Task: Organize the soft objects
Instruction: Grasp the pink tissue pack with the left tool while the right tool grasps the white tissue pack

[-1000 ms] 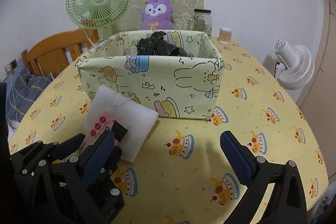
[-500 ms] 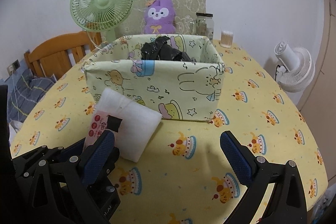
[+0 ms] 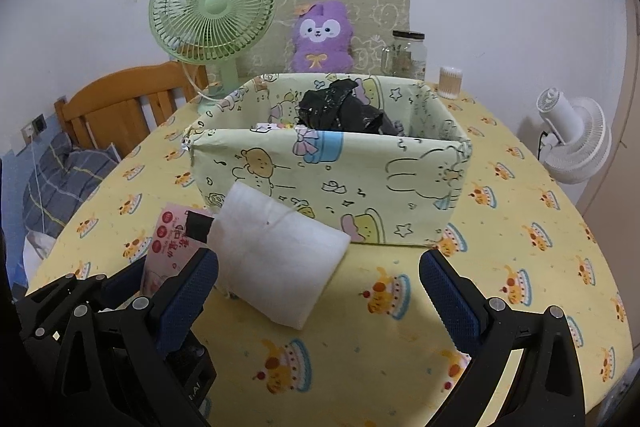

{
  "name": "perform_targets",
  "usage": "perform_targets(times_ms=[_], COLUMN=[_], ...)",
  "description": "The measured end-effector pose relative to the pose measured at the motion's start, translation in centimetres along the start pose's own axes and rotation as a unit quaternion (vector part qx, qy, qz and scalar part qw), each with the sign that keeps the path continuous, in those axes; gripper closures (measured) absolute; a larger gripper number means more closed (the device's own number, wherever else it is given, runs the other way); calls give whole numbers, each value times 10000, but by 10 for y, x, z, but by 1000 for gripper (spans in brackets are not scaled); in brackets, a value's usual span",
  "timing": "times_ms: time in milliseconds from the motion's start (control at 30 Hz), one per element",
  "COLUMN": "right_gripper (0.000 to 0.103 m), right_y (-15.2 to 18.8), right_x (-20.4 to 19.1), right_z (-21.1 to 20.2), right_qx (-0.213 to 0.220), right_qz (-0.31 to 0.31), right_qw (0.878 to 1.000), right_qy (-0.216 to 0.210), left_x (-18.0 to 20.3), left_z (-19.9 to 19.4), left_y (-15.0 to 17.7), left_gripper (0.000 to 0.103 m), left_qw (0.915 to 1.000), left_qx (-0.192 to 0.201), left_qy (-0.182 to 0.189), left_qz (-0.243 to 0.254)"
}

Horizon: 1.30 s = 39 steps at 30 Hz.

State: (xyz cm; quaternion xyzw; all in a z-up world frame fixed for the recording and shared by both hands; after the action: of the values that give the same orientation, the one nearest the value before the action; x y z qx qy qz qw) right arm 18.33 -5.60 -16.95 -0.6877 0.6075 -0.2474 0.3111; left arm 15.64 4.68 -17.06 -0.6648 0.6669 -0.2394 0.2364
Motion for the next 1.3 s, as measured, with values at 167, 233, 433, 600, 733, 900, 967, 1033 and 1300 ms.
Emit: perform_targets(times_ms=[167,233,433,600,733,900,967,1033,1300], right_gripper=[1,1,1,1,6,31,43,58,75], right_y=[-5,-6,-7,-4,0,3,4,4,7], right_x=[-8,-11,-17,-21,-20,-18,-15,-12,-2], right_z=[11,16,30,43,52,55,53,51,37], right_qx=[-47,-82,-217,-397,-553,-628,-597,-566,-473], right_qz=[21,16,47,21,107,171,174,150,181], right_qw=[10000,10000,9997,9992,9984,9979,9980,9982,9987], right_qy=[-35,-27,-44,-21,-30,6,78,112,84], left_x=[-8,-11,-14,-14,-12,-9,-7,-4,7], left_z=[8,13,23,33,37,36,35,34,24], left_y=[-4,-6,-6,-3,-3,-3,-3,-1,3], left_gripper=[62,62,62,62,63,63,63,63,63], left_qw=[10000,9999,9997,9994,9992,9991,9991,9991,9992], left_qx=[-44,-79,-192,-333,-380,-352,-340,-351,-309], left_qy=[-64,-80,-16,67,69,0,-9,40,84], left_qz=[57,97,126,117,139,229,250,239,253])
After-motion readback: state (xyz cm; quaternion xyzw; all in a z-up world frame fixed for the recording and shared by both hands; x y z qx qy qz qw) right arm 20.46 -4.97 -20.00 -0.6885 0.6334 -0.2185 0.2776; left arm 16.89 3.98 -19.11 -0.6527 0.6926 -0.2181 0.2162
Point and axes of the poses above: each gripper's, at about its wrist camera, not at the fingertips, and z roughly the way its jaws point, x to its right, y to its underside, the point moved 10 cm from there along z, roughly the way its jaws point, and after that the axes turned 8 degrees about -x, right-handed, at the moved point
